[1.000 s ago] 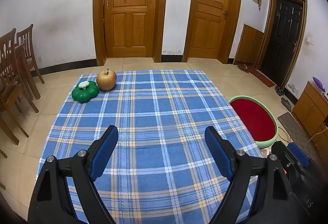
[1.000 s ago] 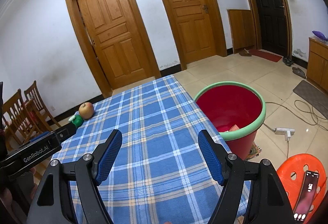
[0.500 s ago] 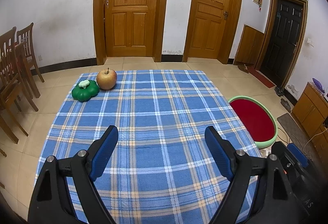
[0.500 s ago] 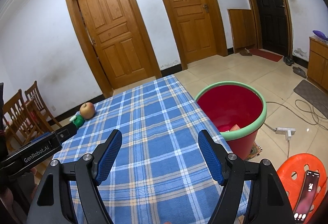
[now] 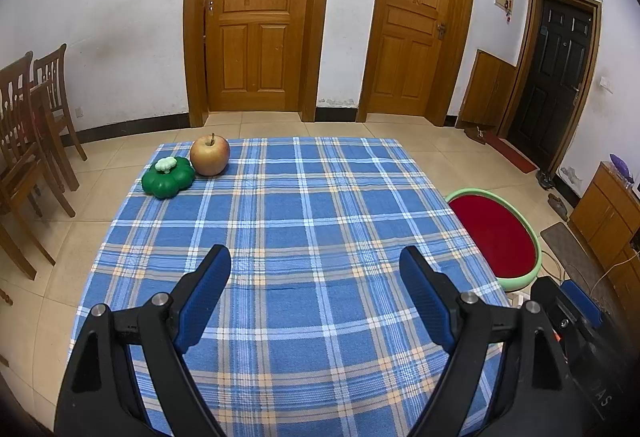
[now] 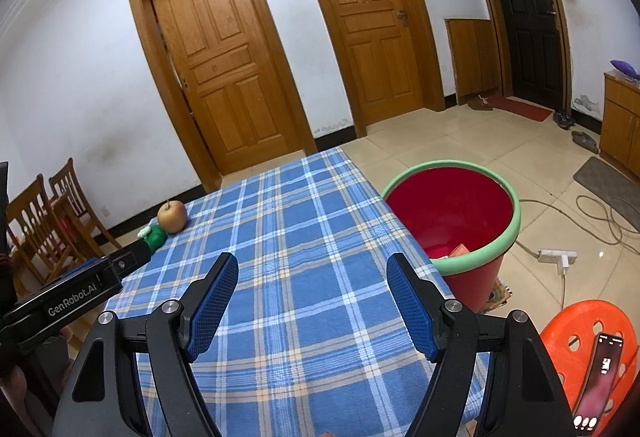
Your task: Collect trash
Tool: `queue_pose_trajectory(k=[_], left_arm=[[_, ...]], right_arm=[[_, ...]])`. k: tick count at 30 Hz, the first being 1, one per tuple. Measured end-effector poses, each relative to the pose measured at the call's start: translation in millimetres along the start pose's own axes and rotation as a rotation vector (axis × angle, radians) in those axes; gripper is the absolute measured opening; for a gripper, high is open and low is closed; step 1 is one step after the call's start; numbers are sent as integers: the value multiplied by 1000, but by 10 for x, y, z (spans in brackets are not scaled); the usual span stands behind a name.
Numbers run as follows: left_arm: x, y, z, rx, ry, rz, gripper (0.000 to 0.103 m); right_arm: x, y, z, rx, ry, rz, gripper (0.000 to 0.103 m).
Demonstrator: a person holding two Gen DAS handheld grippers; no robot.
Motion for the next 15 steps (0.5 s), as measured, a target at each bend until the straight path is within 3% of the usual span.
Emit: queue_pose_trajectory(k=[15], left_arm=[[10,5,0,1,0,1,85]], right_arm=[[2,-3,2,0,-1,-1,78]])
Point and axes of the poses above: each gripper's, at about its wrist camera, not at the fingertips, and z roughly against the way its jaws point, x to its left, y to its underside, the point moved 5 cm from there along -z, roughly the way its jaws point, and after that the axes turned 6 degrees about y, right-handed, at the moved point
